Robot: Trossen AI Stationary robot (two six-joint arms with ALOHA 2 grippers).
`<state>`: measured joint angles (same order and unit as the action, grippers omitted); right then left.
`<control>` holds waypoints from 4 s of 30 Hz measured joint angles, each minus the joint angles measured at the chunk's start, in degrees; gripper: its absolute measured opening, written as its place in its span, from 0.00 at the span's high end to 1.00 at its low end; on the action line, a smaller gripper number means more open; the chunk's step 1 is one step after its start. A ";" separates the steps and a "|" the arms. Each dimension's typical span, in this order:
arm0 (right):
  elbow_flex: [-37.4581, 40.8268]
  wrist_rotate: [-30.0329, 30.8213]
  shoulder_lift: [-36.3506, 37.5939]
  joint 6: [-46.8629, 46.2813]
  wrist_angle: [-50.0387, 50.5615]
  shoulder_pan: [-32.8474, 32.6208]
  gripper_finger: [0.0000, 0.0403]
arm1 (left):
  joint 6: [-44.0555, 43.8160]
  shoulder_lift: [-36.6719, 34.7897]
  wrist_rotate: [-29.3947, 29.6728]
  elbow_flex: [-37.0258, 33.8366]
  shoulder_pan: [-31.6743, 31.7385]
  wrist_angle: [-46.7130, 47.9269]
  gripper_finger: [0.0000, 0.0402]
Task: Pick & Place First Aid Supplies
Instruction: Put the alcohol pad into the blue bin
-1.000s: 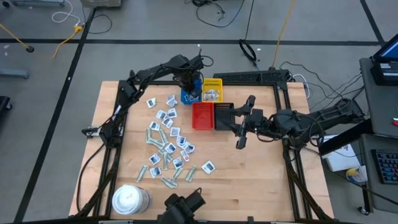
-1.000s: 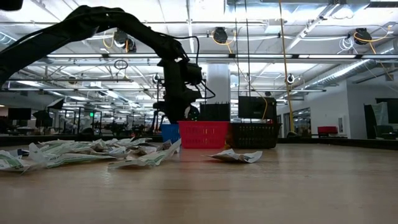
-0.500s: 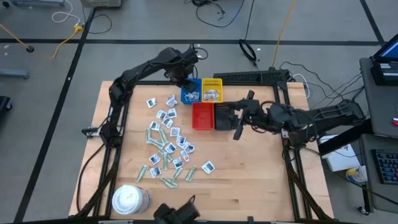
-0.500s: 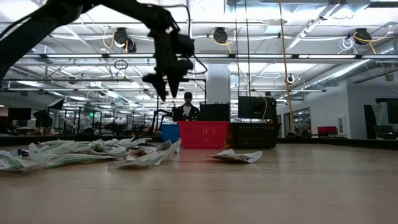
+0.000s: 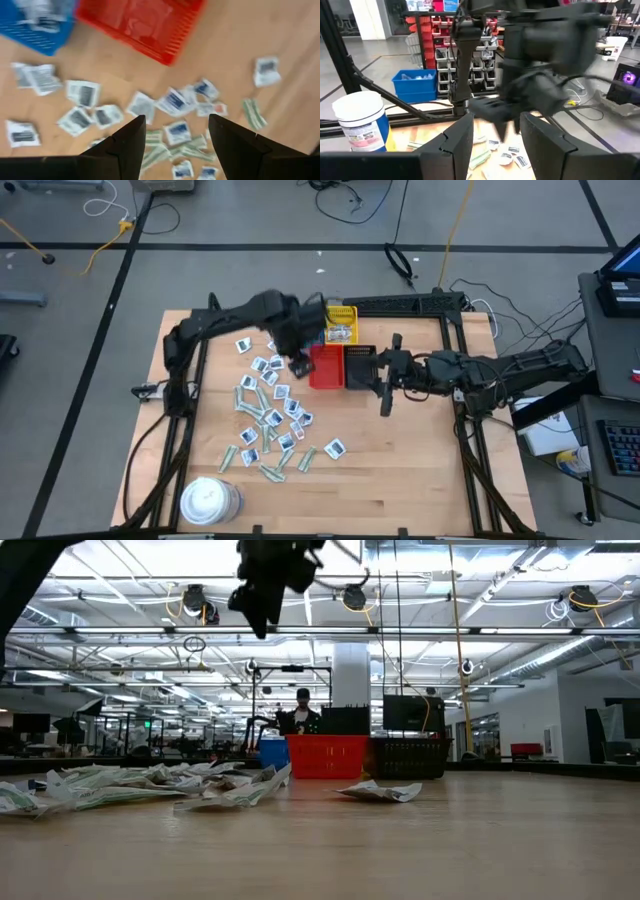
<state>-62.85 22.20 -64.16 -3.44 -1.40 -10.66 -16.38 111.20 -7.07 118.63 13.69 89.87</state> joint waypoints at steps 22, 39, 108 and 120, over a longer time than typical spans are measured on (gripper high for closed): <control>-0.02 -0.02 3.80 2.01 -0.49 -0.46 0.61 | -10.32 0.08 8.68 -12.40 -15.88 -12.07 0.44; -0.02 0.13 3.76 2.62 -0.49 -0.44 0.61 | -9.27 2.02 7.96 -35.03 -19.99 -39.97 0.44; 56.59 3.15 64.08 -10.41 9.51 -2.10 0.61 | -0.40 -9.14 -0.89 -29.52 -15.28 -30.45 1.00; 62.06 -1.50 63.95 -4.16 -5.81 -2.10 0.61 | -0.73 -9.16 -0.49 -22.25 -12.77 -21.96 1.00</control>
<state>-0.79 20.70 -0.21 -7.60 -7.20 -12.75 -17.10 102.04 -7.56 96.38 0.93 67.91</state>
